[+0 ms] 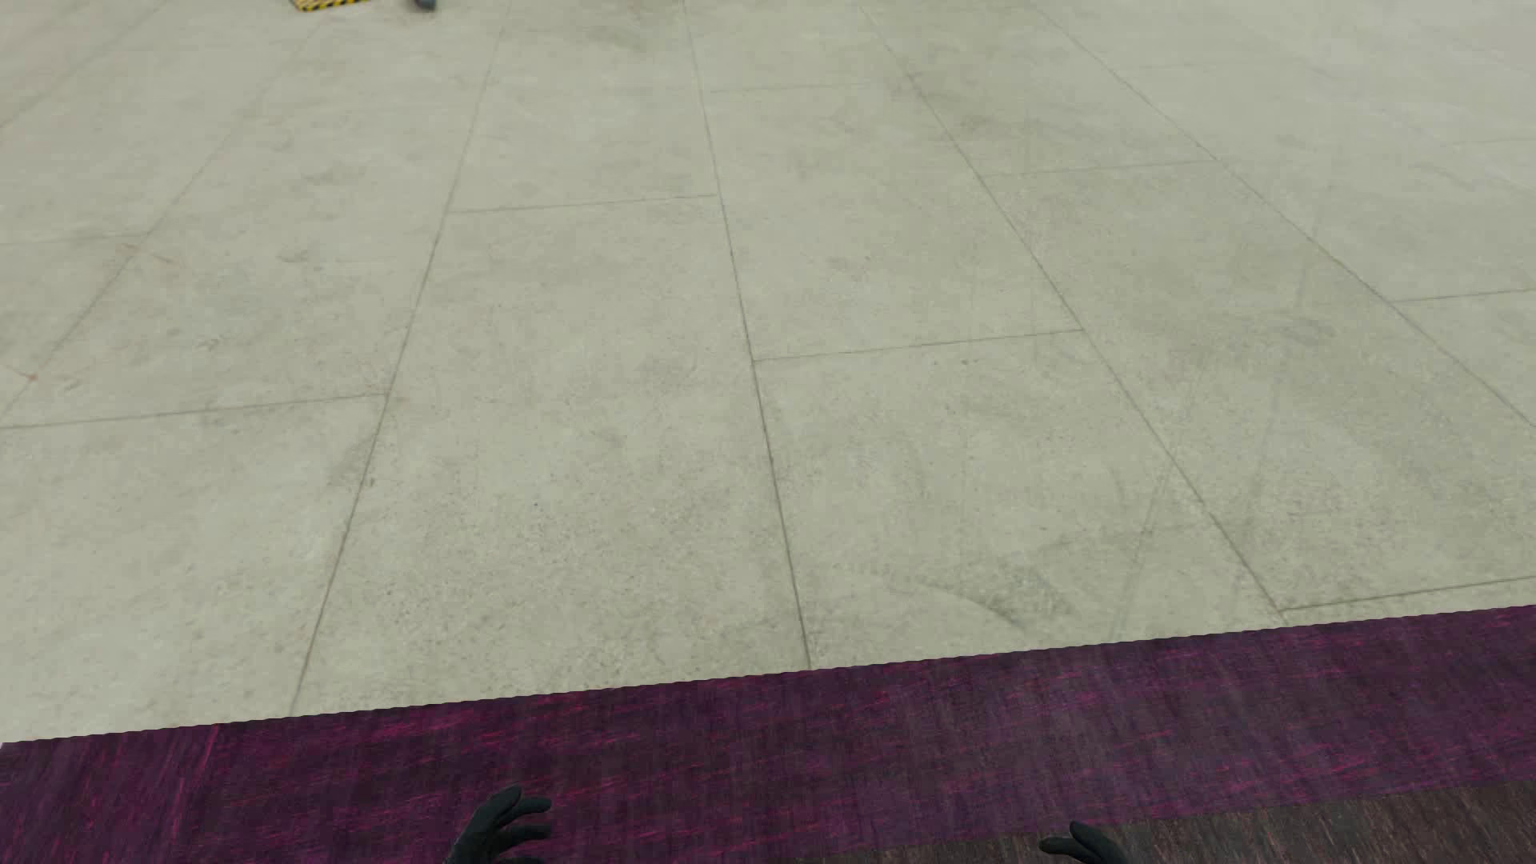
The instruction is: Face back
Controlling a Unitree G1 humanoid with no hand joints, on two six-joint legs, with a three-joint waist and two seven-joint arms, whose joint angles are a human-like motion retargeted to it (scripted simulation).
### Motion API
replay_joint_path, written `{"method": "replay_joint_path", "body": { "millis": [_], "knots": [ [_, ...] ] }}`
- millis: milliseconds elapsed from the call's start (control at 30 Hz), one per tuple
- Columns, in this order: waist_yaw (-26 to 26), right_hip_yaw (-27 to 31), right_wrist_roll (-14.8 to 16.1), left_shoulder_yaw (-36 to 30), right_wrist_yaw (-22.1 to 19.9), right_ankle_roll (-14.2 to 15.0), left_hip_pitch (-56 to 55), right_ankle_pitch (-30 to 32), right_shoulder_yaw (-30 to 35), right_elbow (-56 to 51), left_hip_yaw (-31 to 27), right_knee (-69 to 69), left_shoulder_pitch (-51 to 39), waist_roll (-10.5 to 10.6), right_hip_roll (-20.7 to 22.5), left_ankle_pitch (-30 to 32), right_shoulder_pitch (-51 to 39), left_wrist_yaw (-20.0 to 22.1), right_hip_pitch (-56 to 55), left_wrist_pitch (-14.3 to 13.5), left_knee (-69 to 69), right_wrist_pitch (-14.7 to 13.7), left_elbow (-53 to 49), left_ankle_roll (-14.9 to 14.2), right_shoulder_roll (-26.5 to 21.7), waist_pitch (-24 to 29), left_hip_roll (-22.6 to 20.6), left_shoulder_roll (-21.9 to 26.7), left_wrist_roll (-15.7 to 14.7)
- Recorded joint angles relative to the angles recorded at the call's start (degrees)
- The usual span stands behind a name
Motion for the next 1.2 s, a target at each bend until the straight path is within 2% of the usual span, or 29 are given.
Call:
{"method": "replay_joint_path", "body": {
  "millis": [33, 67, 133, 167, 233, 267, 300, 367, 433, 467, 500, 533, 567, 600, 633, 667, 700, 767, 800, 833, 867, 900, 933, 967, 1033, 1100, 1133, 1167, 1200],
  "knots": [
    [-1.72, 2.54, -0.12, -3.11, -0.69, -2.51, 1.66, -1.73, 1.51, -0.45, 0.23, 2.02, 2.46, -0.40, 1.57, -5.87, -2.63, -0.06, -0.73, 0.16, -4.80, 3.33, 4.26, 2.77, 1.60, -0.61, -0.19, -0.42, 0.44],
    [-3.19, 3.68, -0.31, -2.74, -1.93, -2.10, 3.81, -3.52, 1.67, 0.32, 1.72, 4.92, 2.40, -2.12, 1.29, -4.44, -3.22, -0.71, -1.66, 1.60, -7.21, 4.93, 6.33, -3.45, 2.92, -0.51, 0.01, -0.99, 1.80],
    [-4.65, 1.83, -1.07, -5.21, -5.30, -3.23, 3.53, -6.07, 0.80, 1.86, 4.42, 9.47, -2.91, -3.93, -0.13, -6.46, -1.45, -1.09, -3.74, 4.76, -3.95, 6.28, 2.35, -3.99, 1.75, 2.06, 0.97, -0.83, 4.35],
    [-5.66, 2.49, -1.77, -5.50, -7.32, -3.37, 0.77, -6.82, -0.48, 3.53, 5.13, 10.88, -4.39, -4.30, 0.03, -4.55, -0.99, -0.58, -4.50, 4.76, 1.57, 6.95, 1.06, -3.11, 2.18, 3.13, 1.39, -2.36, 4.57],
    [-7.92, 5.29, -2.55, -3.50, -10.85, -3.41, -1.81, -6.08, -0.42, 3.07, 2.69, 8.57, -2.36, -2.54, 1.85, -2.06, 0.38, -1.29, -3.25, 2.16, 3.55, 7.12, 6.18, 4.64, 0.95, 3.46, 1.54, -2.11, 3.48],
    [-8.42, 6.73, -2.58, 0.42, -12.53, -3.32, -0.35, -6.24, 0.27, 3.24, 1.46, 8.46, -1.91, -2.08, 2.62, -4.02, 0.31, -2.92, -3.30, 2.30, -4.63, 6.38, 6.04, 0.43, 1.18, 3.39, 2.70, -0.66, 3.09],
    [-8.75, 5.97, -2.37, -1.09, -13.57, -3.50, 1.32, -6.93, 1.04, 1.11, 2.60, 8.79, -2.20, -2.46, 1.67, -3.52, 0.66, -3.79, -3.25, 2.53, -6.78, 6.60, 5.94, -7.24, 2.99, 3.39, 3.18, 1.71, 2.46],
    [-8.26, 0.60, -1.16, -2.89, -12.43, -2.52, 3.19, -7.43, -0.26, 1.16, 5.45, 8.75, -2.86, -1.86, -1.57, -5.03, -0.62, -3.74, -3.37, 2.80, -7.21, 5.97, 2.23, -7.06, 2.12, 3.60, 4.11, -0.22, 0.68],
    [-8.38, -0.55, -1.28, -5.24, -9.89, -2.35, 3.02, -10.18, -2.19, 2.78, 7.16, 12.01, -4.99, -3.33, -3.53, -5.75, -0.69, -2.73, -3.85, 1.31, -2.52, 4.66, 1.78, -7.37, 1.92, 3.88, 4.34, -1.31, -0.09],
    [-6.94, 0.78, -1.93, -7.12, -9.07, -3.51, -0.52, -10.35, -1.77, 4.54, 6.17, 11.85, -5.03, -3.26, -2.56, -1.02, -0.77, -2.15, -3.24, 0.26, 5.72, 4.47, 1.92, -5.34, 1.11, 4.11, 4.87, -1.58, 0.14],
    [-6.40, 2.27, -2.51, -5.48, -8.91, -3.53, -4.19, -9.88, -1.88, 5.21, 3.45, 10.31, -3.67, -2.25, -1.60, 2.54, -0.58, -2.53, -2.60, -0.52, 11.09, 3.79, 3.59, 3.63, 0.12, 3.29, 3.40, -1.83, 0.60],
    [-5.64, 3.84, -3.01, -2.45, -9.25, -3.38, -5.97, -9.53, -1.81, 6.06, 1.68, 8.78, -3.43, -1.33, -0.95, 1.30, -0.96, -3.66, -1.07, -0.10, 12.36, 2.94, 3.71, 9.93, -0.81, 3.45, 1.57, -1.75, 1.37],
    [-4.44, 4.82, -3.56, -0.49, -10.01, -3.15, -7.84, -9.92, -0.25, 5.01, 1.39, 8.68, -3.53, -0.48, -0.66, -2.48, -0.96, -5.43, -0.75, 1.16, 10.94, 2.88, 0.19, 9.67, -2.04, 3.36, 0.17, -0.55, 2.66],
    [-4.28, 6.04, -3.90, 0.15, -10.94, -2.93, -7.31, -10.64, 1.21, 3.20, 0.84, 9.69, -3.13, 0.41, 0.23, -5.22, -1.70, -6.88, -0.61, 0.91, 5.14, 3.93, 1.59, 7.69, -0.26, 3.15, -0.19, 0.91, 4.05],
    [-4.66, 5.74, -3.87, -0.81, -11.57, -2.09, -4.44, -11.27, 1.89, 1.67, 0.67, 12.04, -2.23, 1.15, 0.53, -2.06, -2.64, -7.75, -1.16, 0.21, -2.65, 5.05, 4.99, -3.14, 2.18, 2.89, 1.54, 2.48, 4.78],
    [-6.36, 2.95, -3.18, -1.82, -11.16, -1.16, -2.94, -11.35, 1.88, -0.21, 1.80, 13.60, -2.53, 0.56, -1.50, -2.76, -1.02, -8.02, -1.43, 0.76, -3.48, 4.98, 5.20, -6.66, 2.63, 2.93, 1.77, 3.30, 4.79],
    [-6.83, 2.55, -2.30, -1.75, -10.02, -0.41, -2.03, -10.71, 0.32, 0.63, 3.21, 14.13, -2.96, -0.07, -1.85, -3.45, 0.00, -7.47, -1.81, 1.19, -3.81, 5.25, 3.67, -6.65, 2.94, 2.85, 2.62, 2.54, 4.39],
    [-9.44, -0.21, -1.09, -2.96, -7.20, 2.99, 0.25, -12.50, -1.12, 0.19, 7.63, 13.43, -5.57, -3.32, -6.43, -4.56, 0.69, -4.40, -3.37, 0.80, -4.76, 7.69, 3.42, -6.76, 2.21, 3.09, 3.63, 0.60, 2.17],
    [-10.23, -0.09, -0.91, -4.81, -6.06, 2.84, 0.59, -12.87, -1.73, 1.98, 6.26, 13.35, -7.06, -3.74, -5.71, -5.60, 1.60, -2.70, -2.85, 0.21, -3.58, 7.32, 2.45, -7.16, 1.06, 3.50, 4.14, -0.32, 0.41],
    [-10.44, 0.92, -0.52, -5.10, -5.41, 0.25, 0.53, -12.71, -1.14, 3.22, 5.09, 12.68, -6.71, -4.26, -4.66, -5.50, 1.97, -1.56, -2.26, -0.79, -1.89, 7.41, 1.20, -7.71, -0.49, 3.64, 4.39, -1.07, -1.00],
    [-9.75, 1.88, 0.03, -5.34, -5.45, -1.86, -0.09, -12.22, -1.95, 4.28, 3.58, 11.29, -6.32, -4.44, -3.74, -4.17, 1.71, -1.08, -0.84, -1.78, 1.63, 7.16, 1.61, -3.12, -0.85, 4.19, 4.06, -0.83, -1.46],
    [-8.88, 3.64, 0.56, -3.50, -6.55, -1.16, -1.02, -11.50, -2.28, 3.57, 1.50, 9.79, -3.71, -3.47, -2.32, -4.33, 1.29, -1.54, -0.57, -2.27, 3.03, 6.35, 2.05, 5.10, -0.69, 3.47, 3.62, -0.13, -0.98],
    [-8.77, 5.13, 0.76, -1.48, -8.17, -1.44, -0.03, -11.04, -1.32, 2.33, 0.62, 8.68, -2.01, -2.72, -1.34, -6.88, -0.09, -2.53, 0.04, -1.87, -0.70, 5.34, 3.60, 9.29, -0.49, 3.23, 3.91, 1.36, -0.37],
    [-8.07, 5.01, 0.51, -1.30, -10.11, -0.85, 3.17, -10.10, 0.11, 0.43, 1.47, 10.66, -0.92, -2.31, -1.31, -7.12, -1.14, -3.33, -0.87, -0.50, -5.67, 4.17, 4.60, -8.25, 0.60, 3.08, 5.91, 2.52, 0.08],
    [-7.06, 1.56, 0.25, -3.85, -12.16, 1.34, 5.19, -7.64, 0.93, 0.06, 4.07, 15.19, -2.27, -2.54, -3.49, -7.60, -0.57, -2.69, -3.63, 2.55, -7.29, 3.43, 3.33, -9.98, 3.86, 2.65, 6.65, 0.82, 1.24],
    [-7.97, -2.72, 0.08, -6.34, -10.09, 3.10, 5.25, -10.29, -2.46, 1.61, 6.46, 12.70, -4.80, -4.02, -7.27, -6.93, -1.01, -1.10, -4.77, 2.86, -2.72, 5.07, 2.78, -9.81, 2.40, 3.59, 7.16, -0.16, 2.21],
    [-7.67, -1.44, -0.19, -6.38, -9.07, -0.40, 1.91, -10.49, -3.53, 3.79, 5.55, 12.67, -5.90, -4.19, -6.47, -2.40, -0.30, -0.40, -4.01, 2.96, 5.91, 4.34, 1.15, -8.11, 0.15, 4.45, 7.41, -1.55, 2.14],
    [-7.71, 0.48, -0.38, -6.99, -8.97, -0.41, -2.54, -9.96, -2.87, 5.76, 2.58, 11.66, -5.55, -3.54, -5.17, 5.24, 0.42, -0.48, -3.89, 2.55, 13.43, 3.40, 1.11, -1.97, -1.44, 3.86, 6.35, -1.53, 1.90],
    [-8.53, 2.71, -0.55, -3.36, -9.53, -0.87, -4.26, -9.40, -2.02, 4.42, 0.66, 10.35, -3.77, -2.83, -4.01, 4.13, 0.95, -2.27, -3.07, 2.14, 13.23, 3.36, 1.05, 3.70, -1.63, 3.58, 4.76, -0.10, 1.70]
  ]
}}
